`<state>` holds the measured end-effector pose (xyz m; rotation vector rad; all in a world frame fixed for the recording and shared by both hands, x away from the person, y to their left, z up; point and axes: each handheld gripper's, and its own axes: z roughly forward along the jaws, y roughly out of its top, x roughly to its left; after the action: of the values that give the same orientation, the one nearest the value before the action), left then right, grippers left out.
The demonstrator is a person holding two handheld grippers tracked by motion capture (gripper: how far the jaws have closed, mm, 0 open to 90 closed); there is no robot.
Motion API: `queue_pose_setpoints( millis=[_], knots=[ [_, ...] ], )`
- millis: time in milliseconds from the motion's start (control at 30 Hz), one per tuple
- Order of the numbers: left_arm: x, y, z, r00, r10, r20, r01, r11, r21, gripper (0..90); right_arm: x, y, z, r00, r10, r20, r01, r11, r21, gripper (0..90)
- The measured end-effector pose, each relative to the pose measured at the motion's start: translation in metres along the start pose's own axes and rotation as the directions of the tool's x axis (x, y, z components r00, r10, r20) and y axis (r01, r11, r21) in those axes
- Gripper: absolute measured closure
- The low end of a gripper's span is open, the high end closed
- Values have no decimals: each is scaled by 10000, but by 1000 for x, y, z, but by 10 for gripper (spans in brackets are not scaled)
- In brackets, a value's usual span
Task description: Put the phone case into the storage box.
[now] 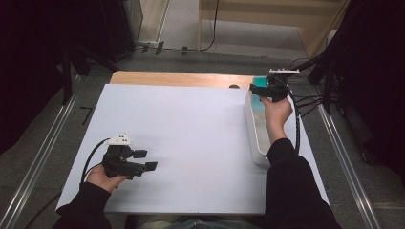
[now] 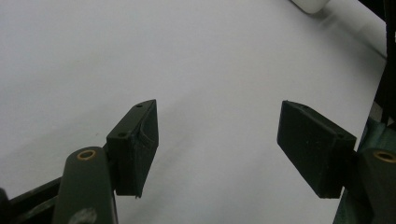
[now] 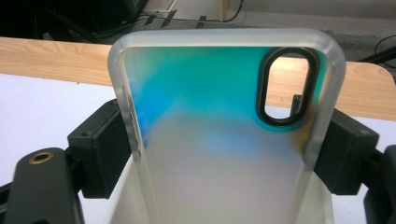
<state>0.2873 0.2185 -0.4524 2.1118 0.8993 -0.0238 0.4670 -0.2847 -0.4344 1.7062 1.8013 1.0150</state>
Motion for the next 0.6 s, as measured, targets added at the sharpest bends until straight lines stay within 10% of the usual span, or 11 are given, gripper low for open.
queue_pose_setpoints(
  millis=[400, 467, 600],
  knots=[
    [0, 0, 0, 10000, 3, -5, -3, 10000, -27, 292, 2, -3, 2, 9999, -102, 58, 100, 9992, 395, 146],
    [0, 0, 0, 10000, 0, 39, 1, 10000, -31, 292, 4, -3, 3, 9987, -515, -56, 517, 9977, 442, 0],
    [-1, 0, 0, 10000, 47, 10, -47, 10000, 15, 292, 8, -2, 2, 9965, -831, -5, 830, 9956, 443, 0]
  ],
)
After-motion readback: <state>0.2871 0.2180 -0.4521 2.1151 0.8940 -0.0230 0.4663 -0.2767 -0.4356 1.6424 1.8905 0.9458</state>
